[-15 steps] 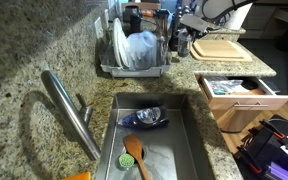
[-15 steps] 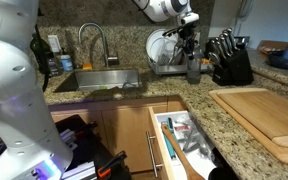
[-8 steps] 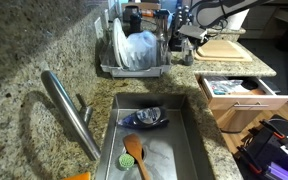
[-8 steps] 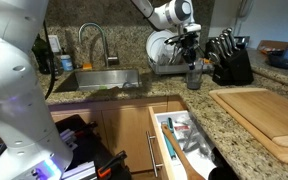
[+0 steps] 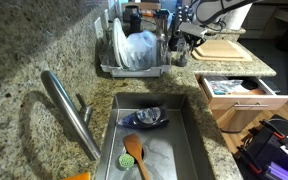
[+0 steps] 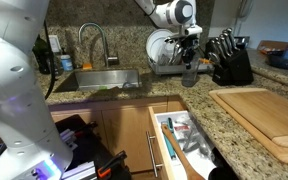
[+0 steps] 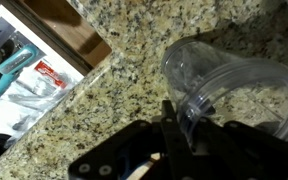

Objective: Remove the jar from the wooden board and put it on the countertop then close the open drawer

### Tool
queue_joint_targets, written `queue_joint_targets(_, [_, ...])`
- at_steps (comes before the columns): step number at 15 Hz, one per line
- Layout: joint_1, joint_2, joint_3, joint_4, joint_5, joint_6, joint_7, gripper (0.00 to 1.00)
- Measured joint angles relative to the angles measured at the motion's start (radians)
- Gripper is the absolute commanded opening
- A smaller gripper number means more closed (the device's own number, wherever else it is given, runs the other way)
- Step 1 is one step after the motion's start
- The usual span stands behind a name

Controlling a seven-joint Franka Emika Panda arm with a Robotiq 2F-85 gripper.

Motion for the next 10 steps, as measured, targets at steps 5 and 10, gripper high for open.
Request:
queue_joint_targets(5, [0.003,-0.003,-0.016,0.004,-0.002,-0.007,0.0,0.48])
queue_joint_targets(10, [0.007,-0.009,-0.021,0.011,-0.002,-0.013,-0.001,0.92])
